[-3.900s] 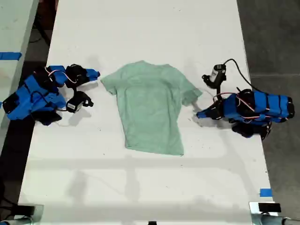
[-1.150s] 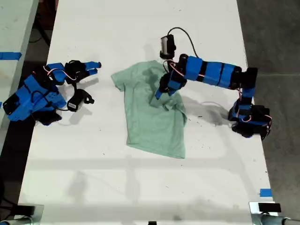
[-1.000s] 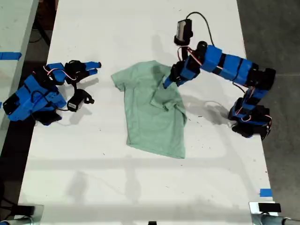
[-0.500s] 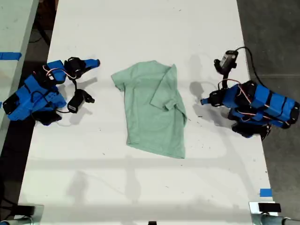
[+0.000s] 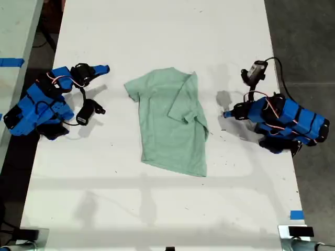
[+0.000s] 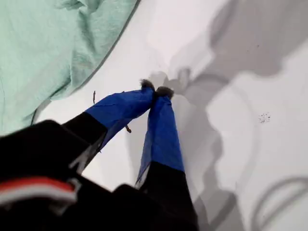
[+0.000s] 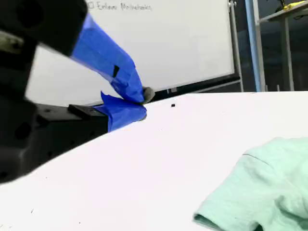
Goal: Fold t shirt
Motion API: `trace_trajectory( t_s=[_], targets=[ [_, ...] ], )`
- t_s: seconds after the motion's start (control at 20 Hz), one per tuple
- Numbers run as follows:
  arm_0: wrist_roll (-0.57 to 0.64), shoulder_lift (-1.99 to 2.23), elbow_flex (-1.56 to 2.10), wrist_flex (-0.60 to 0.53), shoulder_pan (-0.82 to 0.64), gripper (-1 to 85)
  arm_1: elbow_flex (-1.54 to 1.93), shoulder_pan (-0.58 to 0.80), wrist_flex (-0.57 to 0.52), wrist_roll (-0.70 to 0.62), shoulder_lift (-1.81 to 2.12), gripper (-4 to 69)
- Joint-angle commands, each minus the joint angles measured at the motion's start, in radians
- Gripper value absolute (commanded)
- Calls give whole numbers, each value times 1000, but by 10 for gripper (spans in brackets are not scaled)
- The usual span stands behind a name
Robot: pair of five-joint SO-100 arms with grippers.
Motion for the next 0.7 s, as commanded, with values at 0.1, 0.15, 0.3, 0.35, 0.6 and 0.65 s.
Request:
trace_trajectory(
  t_s=[0.1, 0.15, 0.3, 0.35, 0.6, 0.65],
  targets=[
    [-34, 6, 40, 8, -18, -1, 29, -14, 3, 32, 14, 14],
    [-32, 6, 40, 8, -18, -2, 29, -9, 3, 32, 14, 14],
    [-34, 6, 40, 12, -20, -2, 31, -9, 6, 46, 14, 14],
    [-37, 6, 40, 15, -20, -2, 31, -15, 9, 57, 14, 14],
    [-40, 6, 40, 18, -21, -2, 31, -29, 29, 103, 14, 14],
    [-40, 6, 40, 18, -25, -2, 31, -29, 32, 107, 14, 14]
  ],
)
